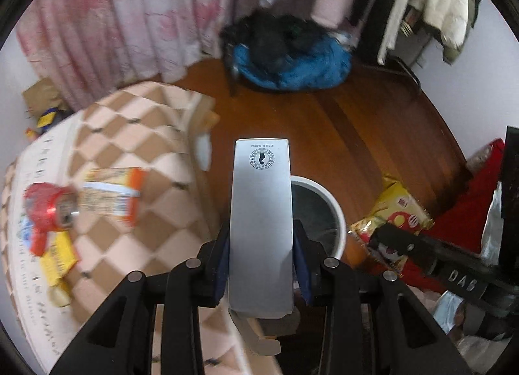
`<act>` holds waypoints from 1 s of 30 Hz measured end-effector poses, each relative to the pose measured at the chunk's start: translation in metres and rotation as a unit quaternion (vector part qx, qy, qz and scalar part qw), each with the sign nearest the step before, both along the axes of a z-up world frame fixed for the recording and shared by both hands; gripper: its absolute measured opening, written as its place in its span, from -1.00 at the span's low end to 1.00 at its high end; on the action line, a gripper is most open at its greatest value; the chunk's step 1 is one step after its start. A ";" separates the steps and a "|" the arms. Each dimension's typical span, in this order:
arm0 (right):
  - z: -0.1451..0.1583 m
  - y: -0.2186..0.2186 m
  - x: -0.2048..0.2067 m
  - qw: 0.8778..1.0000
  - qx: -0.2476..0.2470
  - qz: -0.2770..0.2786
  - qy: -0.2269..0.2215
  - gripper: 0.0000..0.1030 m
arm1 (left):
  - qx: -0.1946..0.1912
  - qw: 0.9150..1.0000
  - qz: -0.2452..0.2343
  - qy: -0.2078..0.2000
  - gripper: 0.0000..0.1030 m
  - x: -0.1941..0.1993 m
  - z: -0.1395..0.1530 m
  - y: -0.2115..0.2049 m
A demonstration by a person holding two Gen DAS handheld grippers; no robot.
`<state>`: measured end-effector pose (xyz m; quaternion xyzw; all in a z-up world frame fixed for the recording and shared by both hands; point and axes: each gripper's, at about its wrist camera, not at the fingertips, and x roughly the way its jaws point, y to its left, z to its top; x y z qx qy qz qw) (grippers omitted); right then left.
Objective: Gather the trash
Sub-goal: 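Carry the grey-white box and yellow snack bag over the bin, then open both tools to drop the box and snack bag into the bin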
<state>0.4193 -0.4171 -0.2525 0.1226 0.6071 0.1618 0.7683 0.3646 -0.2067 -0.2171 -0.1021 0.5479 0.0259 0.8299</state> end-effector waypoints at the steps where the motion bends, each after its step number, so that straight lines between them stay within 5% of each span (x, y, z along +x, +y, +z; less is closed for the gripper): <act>1: -0.012 -0.009 0.006 1.000 -0.003 -0.005 0.010 -0.13 | -0.002 1.000 -0.003 0.004 -0.40 0.006 -0.005 -0.005; 14: -0.131 -0.036 0.048 0.995 -0.036 -0.026 0.086 -0.15 | 0.003 0.996 -0.042 0.079 -0.39 0.074 -0.093 -0.052; 22: -0.161 -0.028 0.058 0.994 -0.038 -0.013 0.101 -0.09 | -0.024 0.994 -0.037 0.097 -0.32 0.079 -0.107 -0.050; 25: -0.156 -0.028 0.057 0.995 -0.041 -0.015 0.091 0.29 | -0.020 0.995 -0.033 0.094 0.13 0.076 -0.106 -0.050; 28: -0.144 -0.028 0.056 0.995 -0.053 -0.014 0.079 0.42 | -0.014 0.996 -0.030 0.085 0.40 0.072 -0.101 -0.048; 30: -0.137 -0.027 0.055 0.995 -0.071 -0.012 0.072 0.66 | -0.008 0.996 -0.029 0.082 0.80 0.068 -0.096 -0.048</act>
